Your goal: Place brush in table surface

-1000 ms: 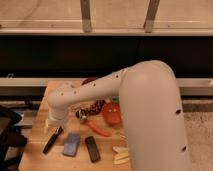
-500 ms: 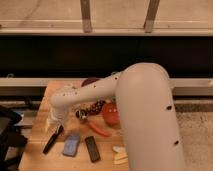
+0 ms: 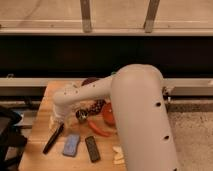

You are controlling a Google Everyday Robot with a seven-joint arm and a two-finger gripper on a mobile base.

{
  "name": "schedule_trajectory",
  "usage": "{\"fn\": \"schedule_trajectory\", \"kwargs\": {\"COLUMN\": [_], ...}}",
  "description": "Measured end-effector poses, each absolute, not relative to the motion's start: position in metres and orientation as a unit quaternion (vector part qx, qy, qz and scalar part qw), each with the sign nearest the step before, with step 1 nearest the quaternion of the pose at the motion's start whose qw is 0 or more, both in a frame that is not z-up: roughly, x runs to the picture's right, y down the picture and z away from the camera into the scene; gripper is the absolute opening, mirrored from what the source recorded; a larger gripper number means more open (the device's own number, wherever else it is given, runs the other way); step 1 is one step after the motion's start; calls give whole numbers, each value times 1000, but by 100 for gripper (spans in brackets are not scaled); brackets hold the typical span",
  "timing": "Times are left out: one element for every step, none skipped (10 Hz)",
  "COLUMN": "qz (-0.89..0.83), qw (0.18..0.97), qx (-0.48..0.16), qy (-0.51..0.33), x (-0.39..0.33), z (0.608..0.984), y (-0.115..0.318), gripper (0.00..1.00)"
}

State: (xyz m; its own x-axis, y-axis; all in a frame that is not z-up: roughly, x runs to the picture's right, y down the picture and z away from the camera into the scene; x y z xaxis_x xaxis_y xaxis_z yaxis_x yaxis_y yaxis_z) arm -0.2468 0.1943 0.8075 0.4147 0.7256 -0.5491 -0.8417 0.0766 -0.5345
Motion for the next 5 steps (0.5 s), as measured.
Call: {"fn": "schedule_trajectory", "kwargs": {"qz": [533, 530, 527, 526, 526], "qw": [735, 738, 741, 742, 743], "qx": [-414, -412, -412, -413, -410], "qy": [69, 66, 63, 58, 54], "x": [-246, -249, -252, -256, -258], "z": [816, 821, 825, 828, 829], "y": [193, 192, 193, 193, 192], "gripper": [65, 65, 65, 64, 58]}}
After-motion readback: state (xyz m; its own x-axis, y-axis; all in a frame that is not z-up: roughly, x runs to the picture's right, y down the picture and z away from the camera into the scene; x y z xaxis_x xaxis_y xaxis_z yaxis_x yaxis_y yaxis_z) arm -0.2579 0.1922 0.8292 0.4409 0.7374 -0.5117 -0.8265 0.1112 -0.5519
